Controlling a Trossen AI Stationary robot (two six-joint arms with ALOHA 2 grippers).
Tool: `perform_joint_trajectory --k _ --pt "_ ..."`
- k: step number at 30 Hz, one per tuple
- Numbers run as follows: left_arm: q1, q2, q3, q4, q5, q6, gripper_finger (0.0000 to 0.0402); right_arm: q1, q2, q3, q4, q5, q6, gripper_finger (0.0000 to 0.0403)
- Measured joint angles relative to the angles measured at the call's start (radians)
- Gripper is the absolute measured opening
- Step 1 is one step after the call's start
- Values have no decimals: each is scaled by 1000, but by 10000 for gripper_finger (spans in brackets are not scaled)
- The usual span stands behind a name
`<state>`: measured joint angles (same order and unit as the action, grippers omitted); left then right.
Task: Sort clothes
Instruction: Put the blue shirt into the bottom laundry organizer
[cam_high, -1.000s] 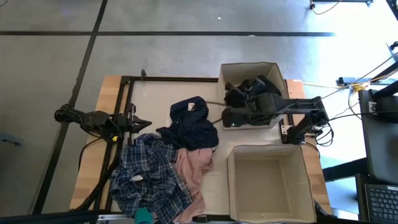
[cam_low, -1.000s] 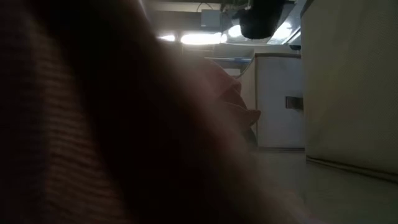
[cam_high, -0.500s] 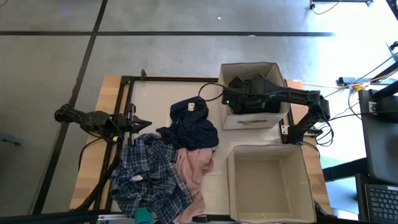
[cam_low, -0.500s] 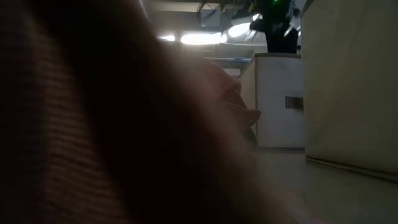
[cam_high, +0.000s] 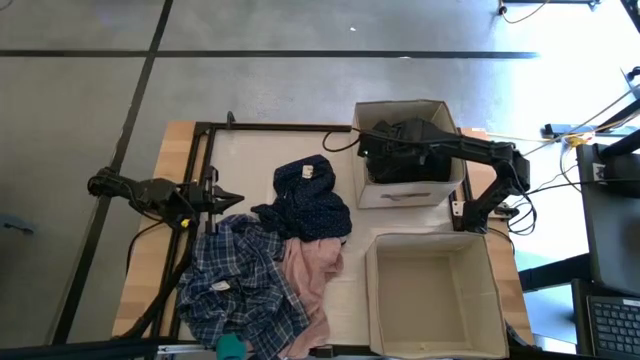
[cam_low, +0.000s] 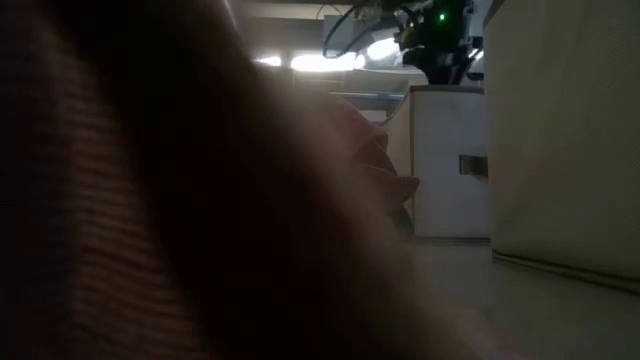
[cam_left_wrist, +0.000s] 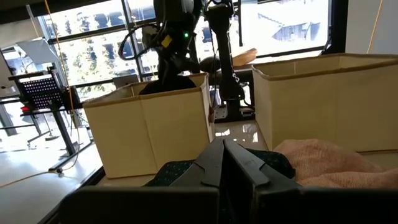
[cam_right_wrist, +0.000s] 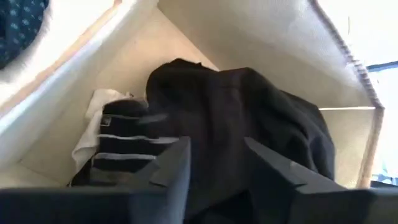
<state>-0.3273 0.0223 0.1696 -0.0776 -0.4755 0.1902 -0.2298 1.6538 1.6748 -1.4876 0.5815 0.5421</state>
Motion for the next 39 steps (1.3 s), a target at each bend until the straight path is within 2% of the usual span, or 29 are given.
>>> perform_joint_trajectory --k 3,6,8,13,17,22,26,29,34,39 --pt "0 0 0 0 0 0 1 0 -4 51 0 -26 -3 193" --pt "0 0 0 0 0 0 1 8 -4 102 57 -123 -6 227" --pt "0 0 0 0 0 0 1 32 -5 118 149 -163 -31 245" --pt "0 0 0 0 0 0 1 156 13 120 457 -184 -190 274" --pt "0 0 0 0 0 -3 1 254 60 120 667 -191 -287 280" --pt "0 0 0 1 0 -1 1 334 103 120 806 -184 -399 280" --pt "0 0 0 1 0 -1 1 365 135 120 835 -85 -416 280" --pt "0 0 0 3 0 -1 1 376 148 119 842 -51 -417 280" --pt "0 0 0 8 0 -7 1 374 174 119 864 -95 -391 280" --pt "0 0 0 8 0 -7 1 367 237 119 899 -95 -367 280"
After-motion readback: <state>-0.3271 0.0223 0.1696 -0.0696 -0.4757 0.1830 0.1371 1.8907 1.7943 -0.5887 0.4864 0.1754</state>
